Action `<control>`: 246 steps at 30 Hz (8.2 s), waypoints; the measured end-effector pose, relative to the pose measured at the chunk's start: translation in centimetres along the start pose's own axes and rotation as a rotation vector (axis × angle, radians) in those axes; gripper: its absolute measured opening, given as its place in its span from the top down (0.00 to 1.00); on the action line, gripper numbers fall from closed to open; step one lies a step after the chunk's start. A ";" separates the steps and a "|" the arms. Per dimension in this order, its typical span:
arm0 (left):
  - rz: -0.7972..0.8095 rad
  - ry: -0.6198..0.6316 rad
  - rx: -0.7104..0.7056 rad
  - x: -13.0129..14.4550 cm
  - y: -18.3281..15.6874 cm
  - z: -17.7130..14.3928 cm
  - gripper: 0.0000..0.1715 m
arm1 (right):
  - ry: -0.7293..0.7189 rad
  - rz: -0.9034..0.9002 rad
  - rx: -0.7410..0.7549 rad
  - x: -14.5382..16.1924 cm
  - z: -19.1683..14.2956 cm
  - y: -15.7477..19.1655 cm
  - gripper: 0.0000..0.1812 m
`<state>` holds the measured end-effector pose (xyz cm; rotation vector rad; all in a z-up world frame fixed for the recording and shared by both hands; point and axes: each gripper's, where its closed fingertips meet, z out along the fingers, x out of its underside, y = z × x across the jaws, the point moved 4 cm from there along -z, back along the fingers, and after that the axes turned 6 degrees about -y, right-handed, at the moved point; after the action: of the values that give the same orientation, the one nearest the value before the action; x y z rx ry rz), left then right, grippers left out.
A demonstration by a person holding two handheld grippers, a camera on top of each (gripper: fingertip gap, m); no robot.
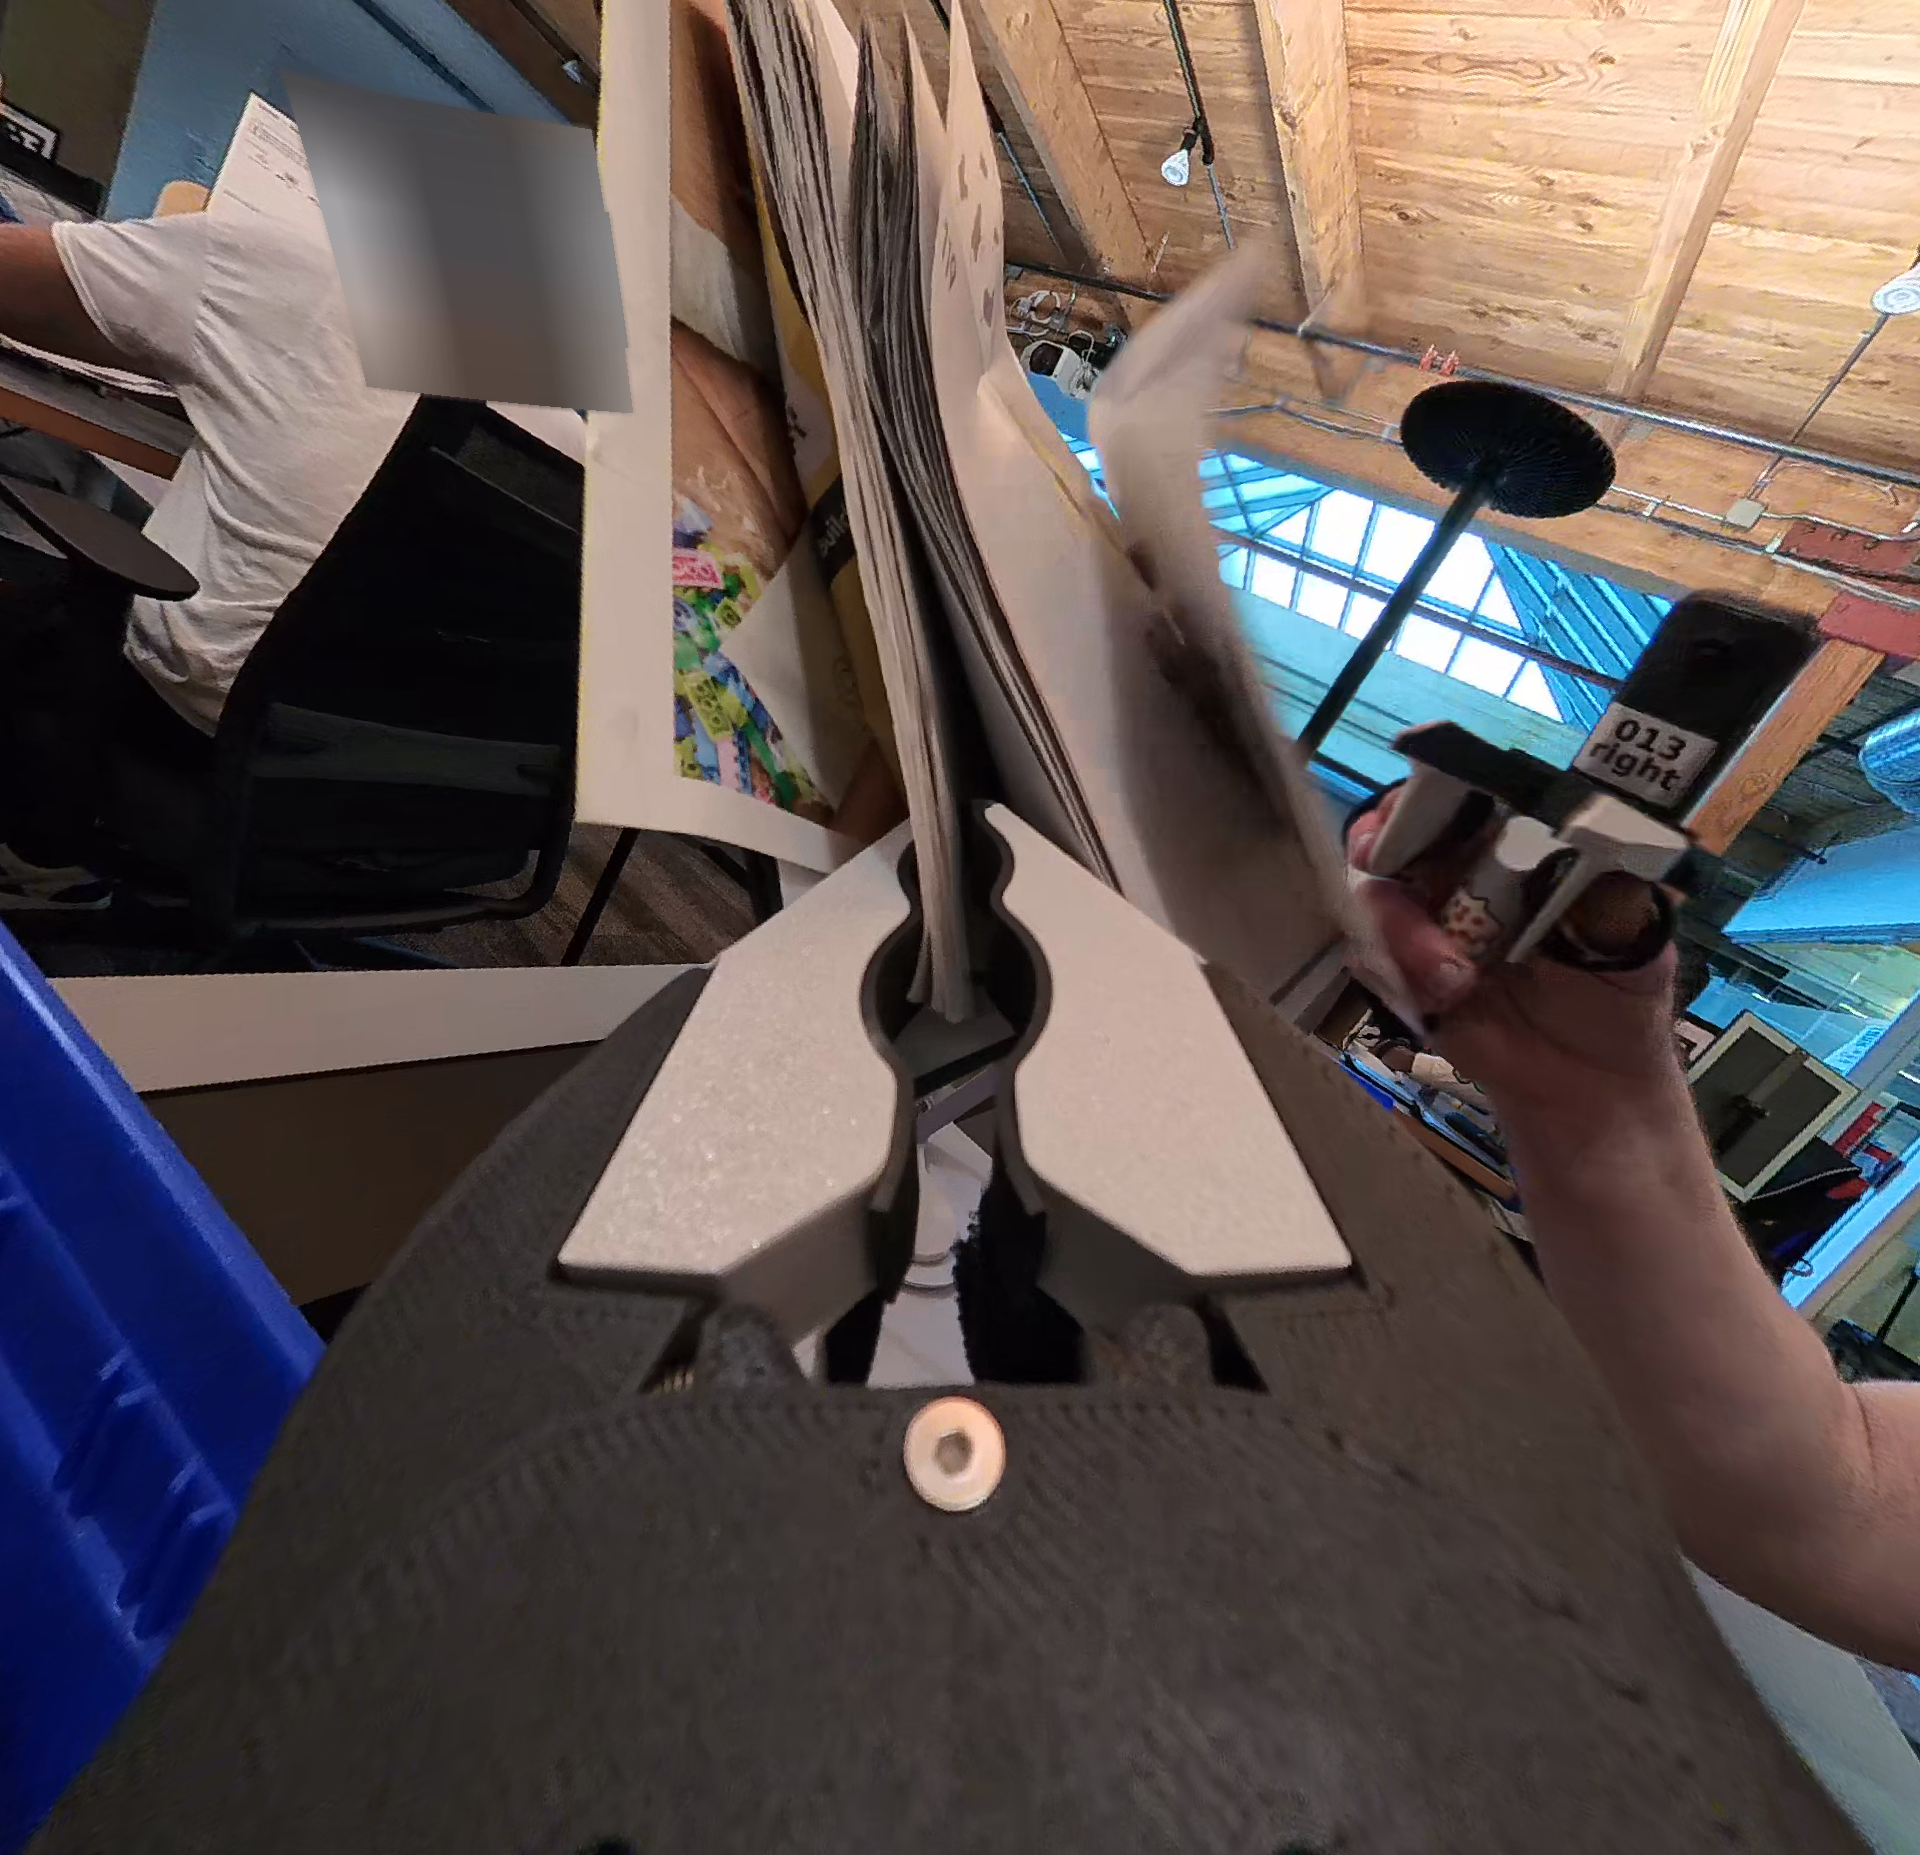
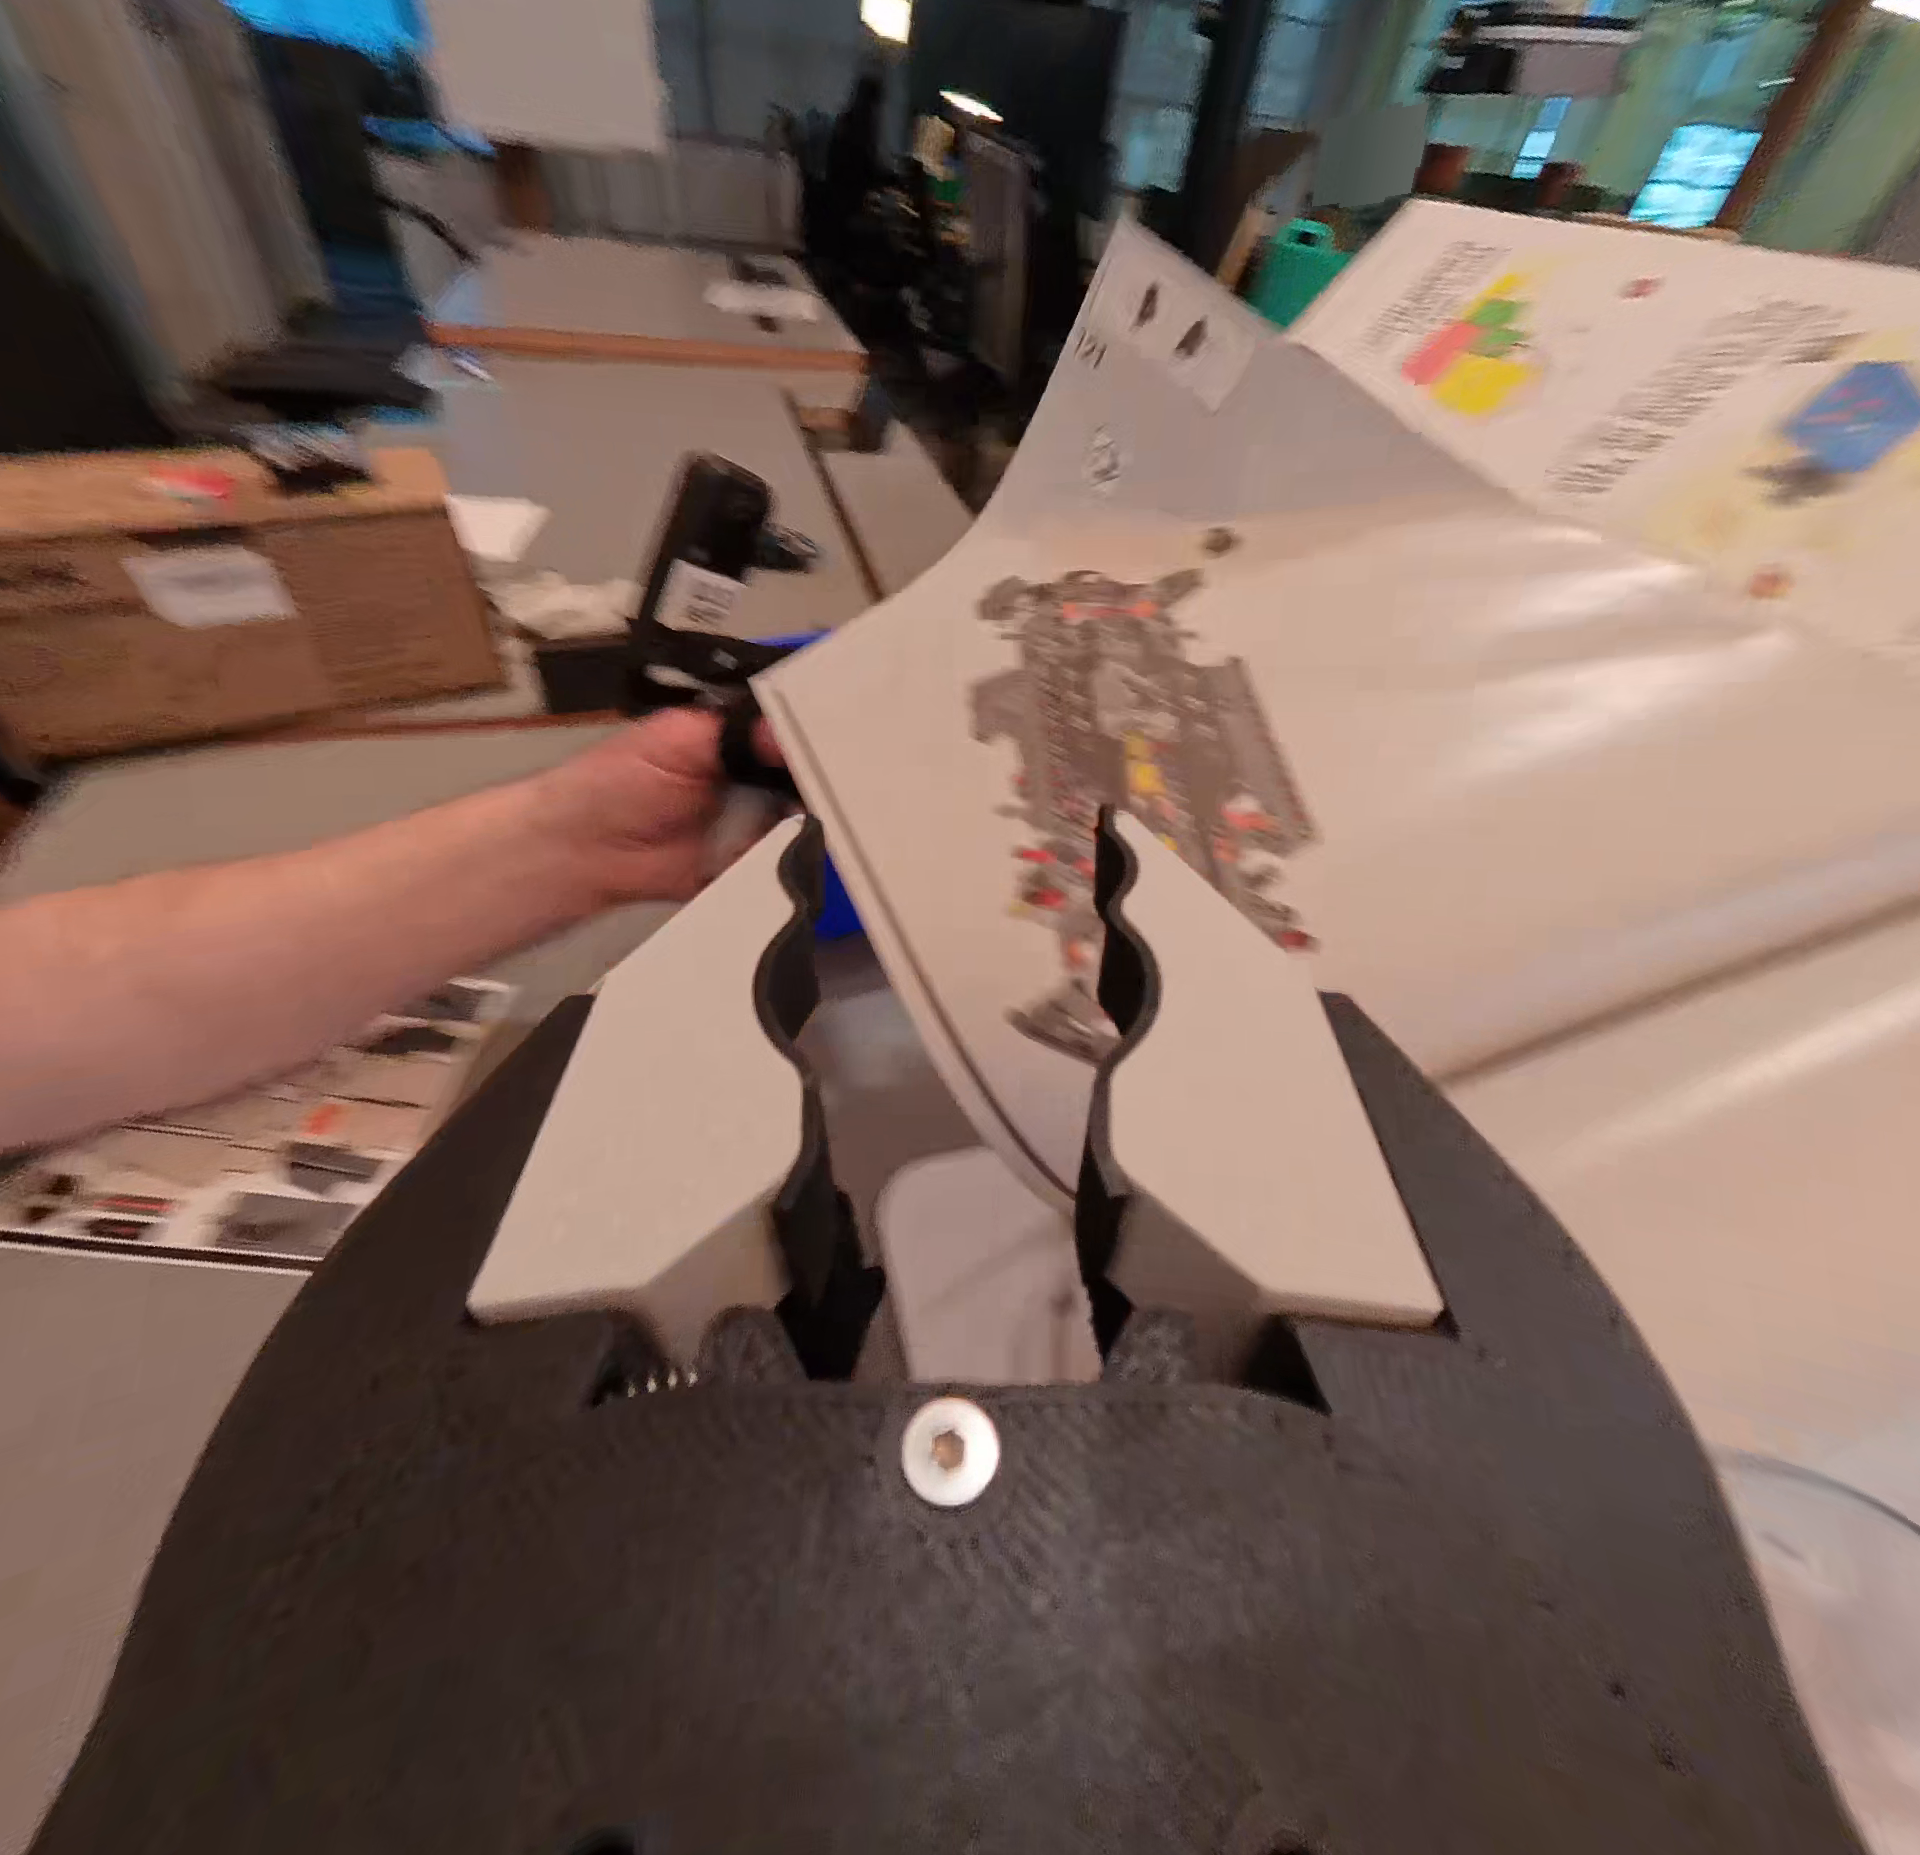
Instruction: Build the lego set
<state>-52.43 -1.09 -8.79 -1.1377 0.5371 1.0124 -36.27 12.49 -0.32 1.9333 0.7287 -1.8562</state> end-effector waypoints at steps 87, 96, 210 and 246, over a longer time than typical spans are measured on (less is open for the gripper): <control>-0.024 0.004 0.010 0.0 0.1 -0.1 0.99 | 0.113 -0.145 0.543 2.2 -10.7 -7.8 0.59; -0.021 0.004 0.006 0.1 0.2 0.0 0.99 | 0.219 -0.046 0.694 8.8 -16.2 -13.3 0.60; -0.020 0.008 0.011 0.1 0.1 0.0 0.99 | -0.083 0.103 0.246 -0.8 -10.6 -6.5 1.00; -0.030 0.004 0.016 0.1 0.2 0.0 0.99 | -0.281 0.111 -0.040 -5.6 -4.0 0.1 0.68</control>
<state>-52.51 -1.08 -8.96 -1.1303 0.5288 0.9788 -33.00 14.06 5.53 1.6086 0.5541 -1.9733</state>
